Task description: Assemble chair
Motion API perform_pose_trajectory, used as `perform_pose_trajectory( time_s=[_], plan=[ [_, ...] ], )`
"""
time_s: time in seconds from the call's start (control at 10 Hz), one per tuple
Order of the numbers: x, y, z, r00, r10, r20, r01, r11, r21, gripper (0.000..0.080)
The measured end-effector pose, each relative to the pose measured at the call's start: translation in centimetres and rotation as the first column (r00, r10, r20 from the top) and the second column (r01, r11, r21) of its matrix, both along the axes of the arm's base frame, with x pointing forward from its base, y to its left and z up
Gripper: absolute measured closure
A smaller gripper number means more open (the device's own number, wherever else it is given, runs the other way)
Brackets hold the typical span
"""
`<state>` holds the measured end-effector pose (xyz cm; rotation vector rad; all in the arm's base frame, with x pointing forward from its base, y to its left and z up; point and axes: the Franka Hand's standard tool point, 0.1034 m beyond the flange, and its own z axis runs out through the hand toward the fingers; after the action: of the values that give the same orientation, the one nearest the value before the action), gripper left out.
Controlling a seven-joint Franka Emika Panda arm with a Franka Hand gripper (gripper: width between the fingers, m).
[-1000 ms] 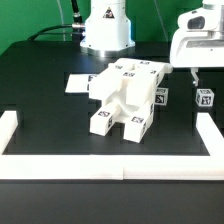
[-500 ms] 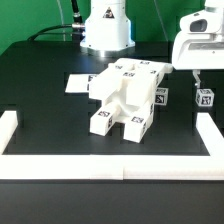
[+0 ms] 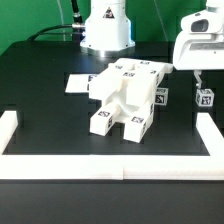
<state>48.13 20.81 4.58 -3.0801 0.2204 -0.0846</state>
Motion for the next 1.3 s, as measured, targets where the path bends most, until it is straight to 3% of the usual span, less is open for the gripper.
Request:
perform_pose_trajectory(
  time_s=[0.3, 0.5, 1.0, 1.3],
  plan=[
    [-1.6, 1.4, -0.6, 1.000, -0.029, 0.005, 0.028, 1.000, 0.004, 0.0151],
    [-2.6, 1.0, -1.1, 1.000, -0.027, 0.000, 0.027, 1.000, -0.002, 0.0151],
    [-2.5, 1.0, -1.1, 1.000, -0.027, 0.001, 0.027, 1.000, -0.003, 0.0151],
    [-5.3, 1.2, -1.2, 0.997, -0.068, -0.021, 0.068, 0.998, -0.001, 0.0151]
  ],
)
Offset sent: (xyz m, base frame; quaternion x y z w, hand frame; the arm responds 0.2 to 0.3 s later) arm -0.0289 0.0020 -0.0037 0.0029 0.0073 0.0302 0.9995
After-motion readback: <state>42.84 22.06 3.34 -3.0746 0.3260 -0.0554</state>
